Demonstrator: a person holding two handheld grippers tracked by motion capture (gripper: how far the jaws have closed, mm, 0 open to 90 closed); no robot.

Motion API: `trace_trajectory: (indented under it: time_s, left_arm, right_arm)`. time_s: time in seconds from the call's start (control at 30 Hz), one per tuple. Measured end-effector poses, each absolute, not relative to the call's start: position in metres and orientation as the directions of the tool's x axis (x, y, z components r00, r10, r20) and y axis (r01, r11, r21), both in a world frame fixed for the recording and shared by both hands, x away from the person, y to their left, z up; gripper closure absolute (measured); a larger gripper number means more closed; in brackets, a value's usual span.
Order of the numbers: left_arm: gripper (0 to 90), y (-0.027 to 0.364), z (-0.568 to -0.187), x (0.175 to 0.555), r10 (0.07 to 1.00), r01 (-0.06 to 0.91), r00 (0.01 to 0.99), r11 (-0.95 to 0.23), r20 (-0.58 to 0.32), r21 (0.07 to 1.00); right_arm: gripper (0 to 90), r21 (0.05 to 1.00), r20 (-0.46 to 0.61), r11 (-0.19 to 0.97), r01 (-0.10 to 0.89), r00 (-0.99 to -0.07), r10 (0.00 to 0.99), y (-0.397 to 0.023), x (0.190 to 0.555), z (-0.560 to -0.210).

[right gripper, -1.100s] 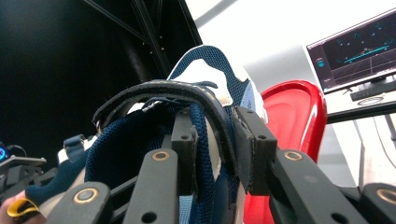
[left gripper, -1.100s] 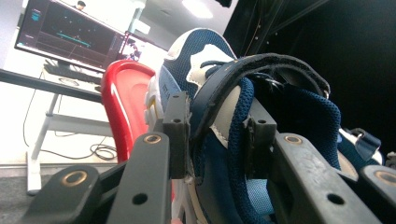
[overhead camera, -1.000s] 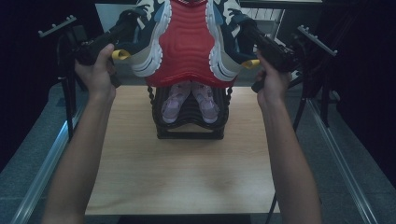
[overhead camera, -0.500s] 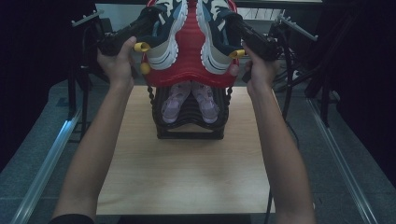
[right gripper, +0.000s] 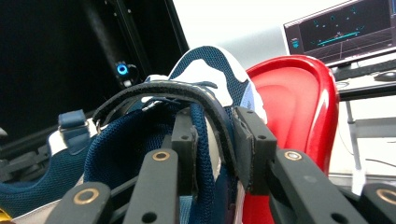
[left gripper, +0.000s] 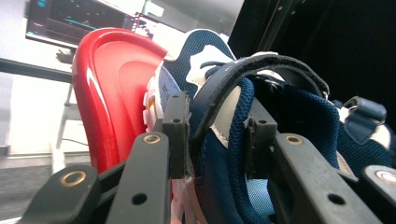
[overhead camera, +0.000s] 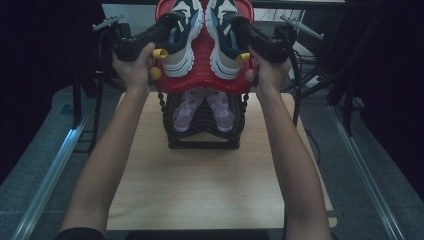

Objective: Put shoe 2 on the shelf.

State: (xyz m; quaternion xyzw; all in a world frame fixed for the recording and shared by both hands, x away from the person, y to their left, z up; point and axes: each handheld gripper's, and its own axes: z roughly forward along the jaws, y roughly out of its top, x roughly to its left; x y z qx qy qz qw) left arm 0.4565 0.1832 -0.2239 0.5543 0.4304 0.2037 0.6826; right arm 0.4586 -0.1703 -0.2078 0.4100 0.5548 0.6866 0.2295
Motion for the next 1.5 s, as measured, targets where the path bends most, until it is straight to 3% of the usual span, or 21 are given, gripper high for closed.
trace_trajectory:
  time_s: [0.17,0.3,0.37,0.43,0.47,0.6,0.97,1.5]
  left_arm:
    - [65.9,0.177,-0.227,0.457,0.767,0.188,0.548,0.277,-0.335,0.942]
    - [55.9,0.169,-0.223,0.456,0.765,0.173,0.579,0.221,-0.281,0.960]
    - [53.2,0.169,-0.223,0.456,0.752,0.178,0.589,0.236,-0.295,0.955]
    - [43.4,0.172,-0.221,0.457,0.741,0.183,0.593,0.256,-0.314,0.949]
    - [40.9,0.175,-0.220,0.457,0.740,0.180,0.594,0.259,-0.315,0.949]
    - [37.4,0.179,-0.219,0.455,0.725,0.176,0.608,0.274,-0.324,0.945]
    - [37.9,0.190,-0.219,0.443,0.704,0.184,0.619,0.299,-0.347,0.936]
    - [38.4,0.208,-0.221,0.411,0.699,0.172,0.637,0.280,-0.324,0.944]
  right_arm:
    - [67.6,0.973,0.231,-0.202,0.113,-0.528,0.817,-0.158,0.457,-0.207]
    - [60.5,0.987,0.161,-0.138,0.084,-0.545,0.823,-0.152,0.456,-0.206]
    - [59.9,0.986,0.165,-0.137,0.092,-0.553,0.816,-0.153,0.457,-0.206]
    - [56.7,0.984,0.175,-0.136,0.112,-0.580,0.795,-0.157,0.460,-0.206]
    - [50.3,0.977,0.214,-0.175,0.123,-0.589,0.780,-0.162,0.461,-0.207]
    - [44.7,0.966,0.252,-0.232,0.114,-0.621,0.742,-0.172,0.456,-0.205]
    - [44.3,0.935,0.329,-0.331,0.124,-0.649,0.685,-0.183,0.445,-0.210]
    - [40.5,0.939,0.315,-0.325,0.115,-0.668,0.674,-0.190,0.427,-0.223]
